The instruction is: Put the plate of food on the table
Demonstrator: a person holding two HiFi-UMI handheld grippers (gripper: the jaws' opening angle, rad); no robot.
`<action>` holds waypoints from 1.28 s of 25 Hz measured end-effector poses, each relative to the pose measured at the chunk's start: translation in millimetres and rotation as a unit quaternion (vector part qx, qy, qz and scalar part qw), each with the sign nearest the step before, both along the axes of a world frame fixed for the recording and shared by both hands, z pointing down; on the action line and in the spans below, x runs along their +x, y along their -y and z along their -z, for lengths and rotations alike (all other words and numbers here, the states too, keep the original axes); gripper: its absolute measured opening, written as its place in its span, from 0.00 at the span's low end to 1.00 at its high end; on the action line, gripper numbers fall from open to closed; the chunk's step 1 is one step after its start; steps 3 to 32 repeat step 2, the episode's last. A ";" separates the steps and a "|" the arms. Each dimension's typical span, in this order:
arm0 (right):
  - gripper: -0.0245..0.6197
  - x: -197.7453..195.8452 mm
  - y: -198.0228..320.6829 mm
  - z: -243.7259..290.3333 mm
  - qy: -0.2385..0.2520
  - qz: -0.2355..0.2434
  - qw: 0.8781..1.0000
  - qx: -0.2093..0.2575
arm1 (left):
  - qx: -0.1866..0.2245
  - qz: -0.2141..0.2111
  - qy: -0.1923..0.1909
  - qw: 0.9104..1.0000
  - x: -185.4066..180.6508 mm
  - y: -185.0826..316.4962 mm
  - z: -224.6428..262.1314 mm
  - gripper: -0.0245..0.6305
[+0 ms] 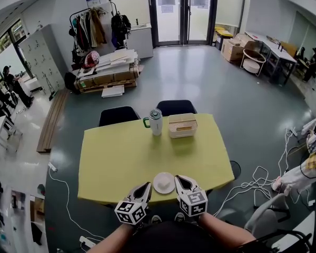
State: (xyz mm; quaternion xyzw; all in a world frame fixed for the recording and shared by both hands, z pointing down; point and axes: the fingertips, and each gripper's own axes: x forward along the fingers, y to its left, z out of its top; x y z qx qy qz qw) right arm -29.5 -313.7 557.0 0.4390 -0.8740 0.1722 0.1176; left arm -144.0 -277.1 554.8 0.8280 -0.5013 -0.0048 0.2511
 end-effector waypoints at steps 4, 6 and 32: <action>0.05 -0.5 0.3 -2.0 -0.001 0.000 1.000 0.001 | -0.004 0.003 0.000 1.000 -2.0 0.7 -2.5 0.05; 0.05 -0.5 0.3 -2.0 -0.001 0.000 1.000 0.001 | -0.004 0.003 0.000 1.000 -2.0 0.7 -2.5 0.05; 0.05 -0.5 0.3 -2.0 -0.001 0.000 1.000 0.001 | -0.004 0.003 0.000 1.000 -2.0 0.7 -2.5 0.05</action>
